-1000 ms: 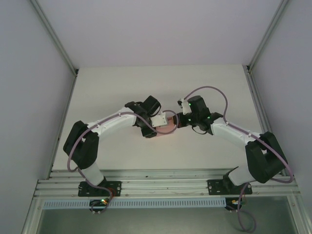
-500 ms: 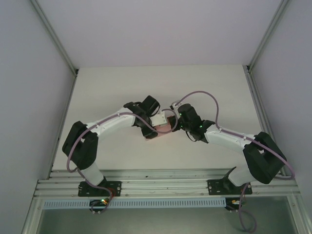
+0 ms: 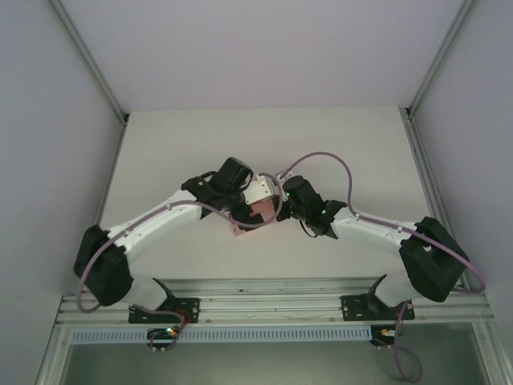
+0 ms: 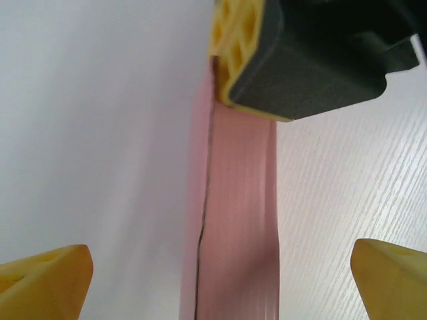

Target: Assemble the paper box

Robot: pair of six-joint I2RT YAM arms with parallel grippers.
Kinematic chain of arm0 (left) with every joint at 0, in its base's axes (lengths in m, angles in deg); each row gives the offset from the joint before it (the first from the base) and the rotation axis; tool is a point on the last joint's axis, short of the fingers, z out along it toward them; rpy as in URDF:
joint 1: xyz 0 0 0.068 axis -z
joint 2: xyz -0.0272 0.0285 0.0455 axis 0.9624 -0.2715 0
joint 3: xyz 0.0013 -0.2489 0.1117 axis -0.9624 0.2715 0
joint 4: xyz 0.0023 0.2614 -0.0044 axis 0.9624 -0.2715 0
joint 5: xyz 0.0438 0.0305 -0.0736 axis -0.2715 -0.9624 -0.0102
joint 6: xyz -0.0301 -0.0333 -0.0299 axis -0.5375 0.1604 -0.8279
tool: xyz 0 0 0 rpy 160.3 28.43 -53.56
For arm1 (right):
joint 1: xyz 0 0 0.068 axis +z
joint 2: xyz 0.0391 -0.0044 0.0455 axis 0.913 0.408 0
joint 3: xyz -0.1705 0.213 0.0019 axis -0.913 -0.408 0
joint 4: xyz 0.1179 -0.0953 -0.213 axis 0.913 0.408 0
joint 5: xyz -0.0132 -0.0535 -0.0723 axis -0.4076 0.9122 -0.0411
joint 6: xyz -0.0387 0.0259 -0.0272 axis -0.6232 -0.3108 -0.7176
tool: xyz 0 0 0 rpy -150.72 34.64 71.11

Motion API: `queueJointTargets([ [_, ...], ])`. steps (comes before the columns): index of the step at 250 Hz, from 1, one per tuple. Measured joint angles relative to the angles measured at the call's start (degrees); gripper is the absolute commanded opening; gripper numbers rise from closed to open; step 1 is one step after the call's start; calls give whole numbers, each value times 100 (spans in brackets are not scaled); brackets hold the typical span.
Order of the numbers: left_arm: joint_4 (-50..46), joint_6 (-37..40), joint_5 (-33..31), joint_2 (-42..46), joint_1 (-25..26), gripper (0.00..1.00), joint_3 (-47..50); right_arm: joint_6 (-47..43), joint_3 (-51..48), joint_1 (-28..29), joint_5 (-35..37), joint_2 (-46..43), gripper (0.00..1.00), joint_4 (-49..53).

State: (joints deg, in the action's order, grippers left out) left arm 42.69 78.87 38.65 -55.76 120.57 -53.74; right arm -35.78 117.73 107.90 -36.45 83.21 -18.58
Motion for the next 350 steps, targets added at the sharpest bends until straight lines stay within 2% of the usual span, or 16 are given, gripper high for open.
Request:
queueJointTargets([
  [53, -31, -1375, -846, 1480, 4, 99, 833, 101, 13, 24, 70, 0, 0, 44],
  [73, -240, -1849, -1069, 1764, -94, 88, 1016, 96, 59, 31, 70, 0, 0, 133],
  [91, -398, -2164, -1158, 1764, -306, 70, 1038, 94, 114, 31, 57, 0, 0, 243],
  [118, -601, -2498, -1121, 1456, -616, 51, 942, 92, 164, 31, 50, 0, 0, 367],
  [153, -739, -2559, -872, 1040, -708, 50, 756, 94, 205, 28, 55, 0, 0, 457],
  [201, -769, -2566, -503, 1012, -717, 54, 732, 92, 330, 31, 52, 39, 0, 647],
  [216, -767, -2566, -446, 997, -723, 52, 732, 92, 369, 31, 52, 66, 0, 684],
  [231, -767, -2570, -407, 925, -745, 43, 730, 92, 391, 31, 52, 76, 0, 699],
  [252, -772, -2549, -396, 769, -776, 35, 715, 94, 396, 31, 52, 76, 0, 723],
  [333, -737, -2546, -361, 629, -789, 31, 658, 87, 400, 31, -17, 74, 0, 732],
  [350, -704, -2544, -337, 629, -813, 27, 660, 70, 400, 31, -35, 74, 0, 732],
])
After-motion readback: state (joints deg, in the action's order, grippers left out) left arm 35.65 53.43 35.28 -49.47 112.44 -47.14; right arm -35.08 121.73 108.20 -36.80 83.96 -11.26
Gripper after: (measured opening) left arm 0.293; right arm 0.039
